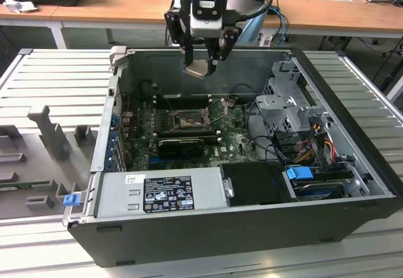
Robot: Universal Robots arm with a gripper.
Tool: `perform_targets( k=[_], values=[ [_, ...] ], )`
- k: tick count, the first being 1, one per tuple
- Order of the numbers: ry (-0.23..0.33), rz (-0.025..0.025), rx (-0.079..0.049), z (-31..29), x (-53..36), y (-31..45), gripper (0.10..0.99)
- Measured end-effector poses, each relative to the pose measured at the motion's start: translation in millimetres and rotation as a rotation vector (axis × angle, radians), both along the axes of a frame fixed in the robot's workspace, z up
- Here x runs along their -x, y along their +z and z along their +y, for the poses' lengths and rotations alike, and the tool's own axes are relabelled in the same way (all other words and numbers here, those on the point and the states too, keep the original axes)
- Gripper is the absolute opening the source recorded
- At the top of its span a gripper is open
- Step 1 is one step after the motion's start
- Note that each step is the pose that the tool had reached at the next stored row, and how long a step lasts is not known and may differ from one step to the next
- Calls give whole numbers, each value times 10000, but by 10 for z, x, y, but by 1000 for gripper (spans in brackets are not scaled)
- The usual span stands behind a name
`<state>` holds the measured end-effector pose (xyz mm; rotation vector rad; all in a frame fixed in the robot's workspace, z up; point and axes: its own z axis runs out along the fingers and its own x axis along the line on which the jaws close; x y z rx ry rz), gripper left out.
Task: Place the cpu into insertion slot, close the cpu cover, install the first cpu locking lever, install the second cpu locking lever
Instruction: 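Place the cpu into insertion slot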
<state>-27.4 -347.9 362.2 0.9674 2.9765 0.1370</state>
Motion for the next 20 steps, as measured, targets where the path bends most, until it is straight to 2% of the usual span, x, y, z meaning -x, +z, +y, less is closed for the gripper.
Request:
perform_targets(
  k=[5, 20],
  values=[
    [-789, 0, 0, 0, 0, -4, 529],
    [-1754, 0, 0, 0, 0, -10, 529]
  ],
)
